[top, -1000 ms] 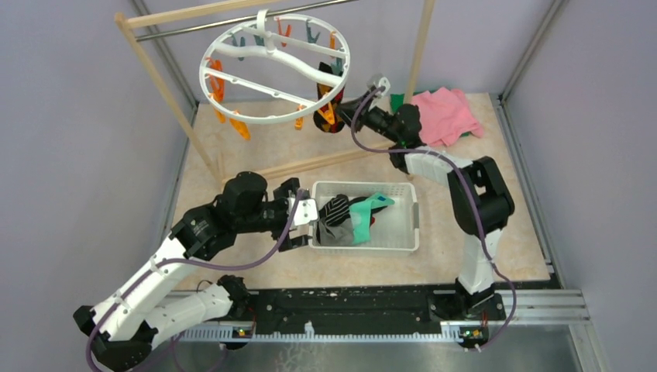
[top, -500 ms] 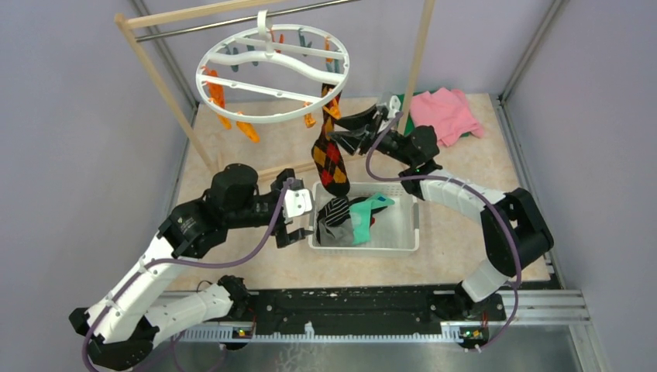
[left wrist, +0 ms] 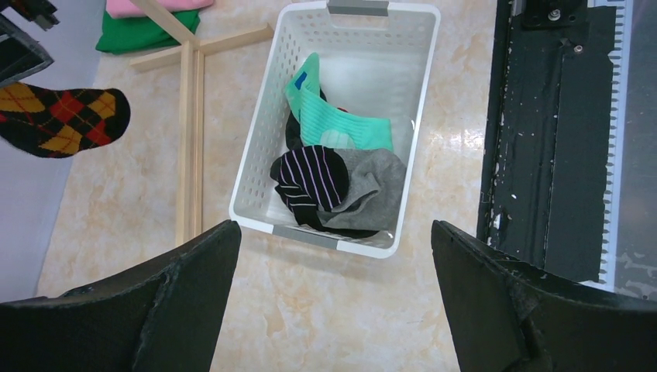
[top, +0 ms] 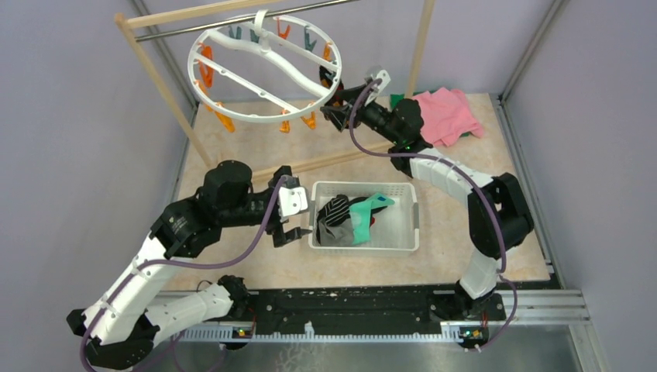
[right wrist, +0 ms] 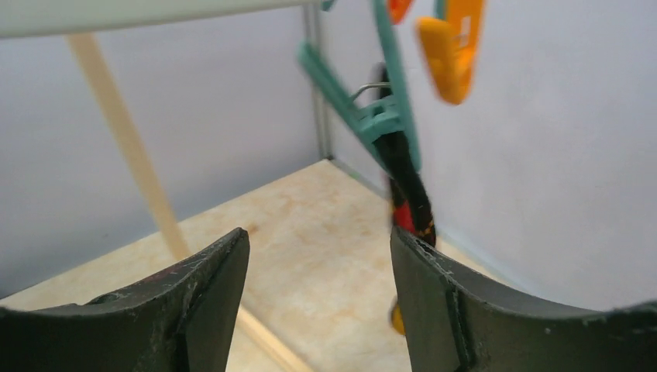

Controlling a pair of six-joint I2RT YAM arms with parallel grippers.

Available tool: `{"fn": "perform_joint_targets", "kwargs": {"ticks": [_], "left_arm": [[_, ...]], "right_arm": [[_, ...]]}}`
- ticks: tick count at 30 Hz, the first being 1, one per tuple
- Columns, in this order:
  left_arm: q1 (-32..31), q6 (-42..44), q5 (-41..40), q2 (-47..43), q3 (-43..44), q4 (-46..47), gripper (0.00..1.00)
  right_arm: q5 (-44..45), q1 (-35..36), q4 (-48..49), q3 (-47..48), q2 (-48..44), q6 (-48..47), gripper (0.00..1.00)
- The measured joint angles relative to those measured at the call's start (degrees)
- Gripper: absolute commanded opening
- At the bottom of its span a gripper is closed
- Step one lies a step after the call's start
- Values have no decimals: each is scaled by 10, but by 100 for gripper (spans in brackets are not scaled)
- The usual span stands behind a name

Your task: Remove the socks clipped to the hanger

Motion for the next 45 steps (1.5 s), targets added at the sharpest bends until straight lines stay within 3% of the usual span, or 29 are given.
{"fn": "perform_joint_targets", "kwargs": {"ticks": [5,10,16,20,24,31,37,43,45], "left_arm": [[0,0,0,0,5,-5,99],[0,0,1,-2,5,-8,99],[0,0,4,-3,5,-8,99],[0,-1,9,-4,5,-8,99],[0,-2,14,-4,5,-8,99],[1,-4,15,-4,5,-8,99],[1,-4,13,-3,7,-9,99],[1,-4,12,5,24,-17,99],[1,-4,11,5,30,-23,99]], "right_arm": [[81,-1,-44,59,39,-50,67],[124,-2,-56,59,49,-76,67],[151,-2,-28,-36,14,-84,69],[151,-10,-26,-104,-17,-85,77],[130,-34,-25,-100,-18,-81,88],[0,-75,-3,65,69,-47,88],[-129,-68,68,179,184,50,85],[-132,-44,23,261,254,29,83],[-116,-35,23,298,280,22,73]]}}
